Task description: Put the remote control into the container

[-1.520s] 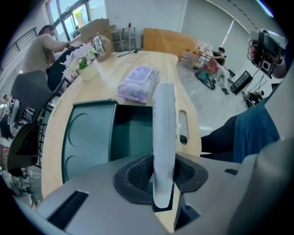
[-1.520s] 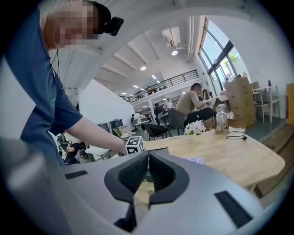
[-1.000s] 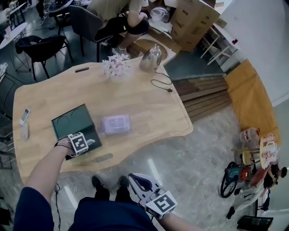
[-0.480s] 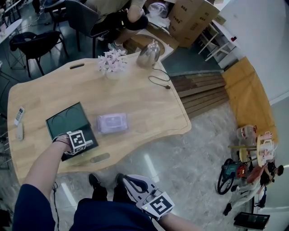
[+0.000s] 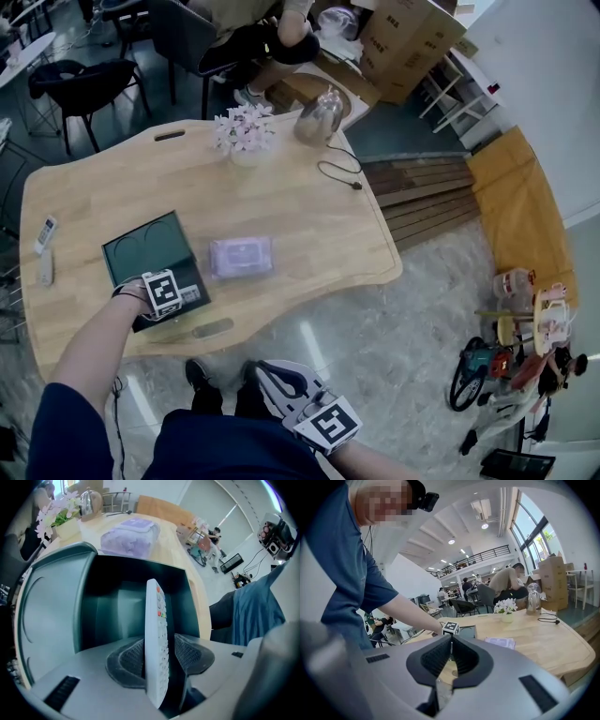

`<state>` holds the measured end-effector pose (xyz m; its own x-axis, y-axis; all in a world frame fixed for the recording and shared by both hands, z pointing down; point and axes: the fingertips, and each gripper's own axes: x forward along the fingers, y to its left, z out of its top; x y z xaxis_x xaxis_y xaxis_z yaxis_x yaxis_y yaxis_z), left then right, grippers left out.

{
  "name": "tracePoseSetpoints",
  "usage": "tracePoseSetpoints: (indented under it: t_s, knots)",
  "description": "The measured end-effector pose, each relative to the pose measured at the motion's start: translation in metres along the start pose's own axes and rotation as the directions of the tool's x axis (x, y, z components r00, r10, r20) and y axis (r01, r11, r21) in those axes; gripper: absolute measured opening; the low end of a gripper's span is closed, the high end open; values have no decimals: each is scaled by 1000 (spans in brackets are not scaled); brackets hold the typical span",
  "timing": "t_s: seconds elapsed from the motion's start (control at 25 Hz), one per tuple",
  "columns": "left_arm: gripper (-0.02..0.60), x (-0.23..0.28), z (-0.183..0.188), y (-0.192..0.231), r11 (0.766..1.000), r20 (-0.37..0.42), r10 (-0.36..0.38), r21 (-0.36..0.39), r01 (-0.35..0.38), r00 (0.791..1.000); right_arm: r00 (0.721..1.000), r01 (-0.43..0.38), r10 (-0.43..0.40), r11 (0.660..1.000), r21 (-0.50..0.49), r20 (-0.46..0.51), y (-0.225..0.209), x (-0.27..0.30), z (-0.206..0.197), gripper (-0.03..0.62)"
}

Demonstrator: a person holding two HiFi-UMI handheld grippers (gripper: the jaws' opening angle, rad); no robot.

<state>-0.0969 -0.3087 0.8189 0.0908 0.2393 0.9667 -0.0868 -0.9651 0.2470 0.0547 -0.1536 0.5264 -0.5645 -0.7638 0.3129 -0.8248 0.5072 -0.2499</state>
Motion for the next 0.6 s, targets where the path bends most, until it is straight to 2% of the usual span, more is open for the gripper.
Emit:
tracePoseSetpoints:
  t_s: [0.16,0.44,0.52,0.6]
  knots:
    - [290,-9,7,5,998,41,68,-4,-68,997,1000,-20,20,1000,-10,3,3,3,3,18]
    - [293,-16,4,7,990,61,140,-10,-140,988,999,-43,43,999,-20,13,7,2,10,18]
    - [293,-25,9,8,983,101,185,-14,-184,978,999,-47,47,999,-27,16,7,1,12,18]
    - [293,-42,17,7,970,174,244,-29,-243,954,998,-58,59,998,-38,20,8,1,14,18]
